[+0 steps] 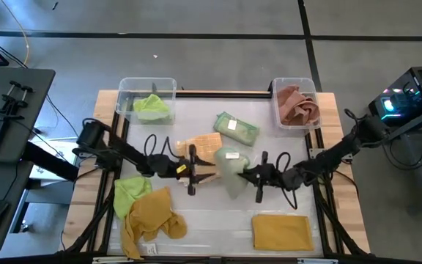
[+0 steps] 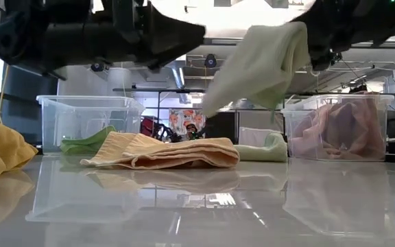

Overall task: Sort towels by color in basket
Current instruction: Put the right green microfiber towel into the left transparent bin

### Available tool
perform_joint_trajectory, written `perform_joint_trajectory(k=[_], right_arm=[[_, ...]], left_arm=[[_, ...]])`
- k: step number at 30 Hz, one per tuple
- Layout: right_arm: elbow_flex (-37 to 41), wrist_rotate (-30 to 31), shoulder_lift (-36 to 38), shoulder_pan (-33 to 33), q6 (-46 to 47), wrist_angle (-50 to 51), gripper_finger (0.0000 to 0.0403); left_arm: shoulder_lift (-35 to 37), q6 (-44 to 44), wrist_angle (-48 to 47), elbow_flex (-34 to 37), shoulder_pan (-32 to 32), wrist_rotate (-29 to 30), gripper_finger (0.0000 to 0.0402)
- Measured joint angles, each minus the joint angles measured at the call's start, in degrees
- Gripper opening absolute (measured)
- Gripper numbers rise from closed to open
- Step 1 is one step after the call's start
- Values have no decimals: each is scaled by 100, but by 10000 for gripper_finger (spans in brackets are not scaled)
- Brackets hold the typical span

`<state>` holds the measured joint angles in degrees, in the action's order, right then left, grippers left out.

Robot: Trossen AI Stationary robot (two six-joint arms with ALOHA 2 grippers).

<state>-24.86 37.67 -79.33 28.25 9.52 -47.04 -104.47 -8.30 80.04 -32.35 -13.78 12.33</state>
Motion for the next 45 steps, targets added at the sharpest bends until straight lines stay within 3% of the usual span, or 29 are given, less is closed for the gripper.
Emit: perform_joint_trajectory(k=[5,9,12,15,20,26,31,34,37,41,43,45], right_arm=[[-4,-590,2,-241,30,-89,8],[-4,-886,4,-361,76,-84,8],[-9,-1084,4,-415,69,-84,8],[-9,-1211,4,-432,90,-81,8],[-9,-1454,4,-432,94,14,8],[-9,-1515,1,-428,402,154,10],[-13,-1156,-17,-426,373,180,54],[-15,-537,-17,-426,179,145,94],[-25,84,-17,-425,47,92,125],[-24,734,-17,-432,48,82,140],[-24,916,-17,-445,78,48,141],[-24,926,-17,-465,263,44,142]], left_arm=[[-477,-1359,-186,-710,-46,-478,166],[-665,-2097,-433,-1215,-62,-280,206],[-662,-2489,-997,-1477,-31,203,236],[-655,-2488,-1593,-1647,49,542,260],[-642,-1645,-3145,-1918,228,370,266],[-648,-1367,-3491,-1955,251,169,206],[-600,-1333,-3676,-1953,118,342,79],[-165,-1210,-4640,-2031,-65,495,17],[519,-1278,-5947,-2215,-288,1757,29],[1362,-730,-7429,-2259,-514,4397,40],[1863,-124,-8265,-2259,-512,5159,37],[2337,552,-9034,-2262,-399,5548,29]])
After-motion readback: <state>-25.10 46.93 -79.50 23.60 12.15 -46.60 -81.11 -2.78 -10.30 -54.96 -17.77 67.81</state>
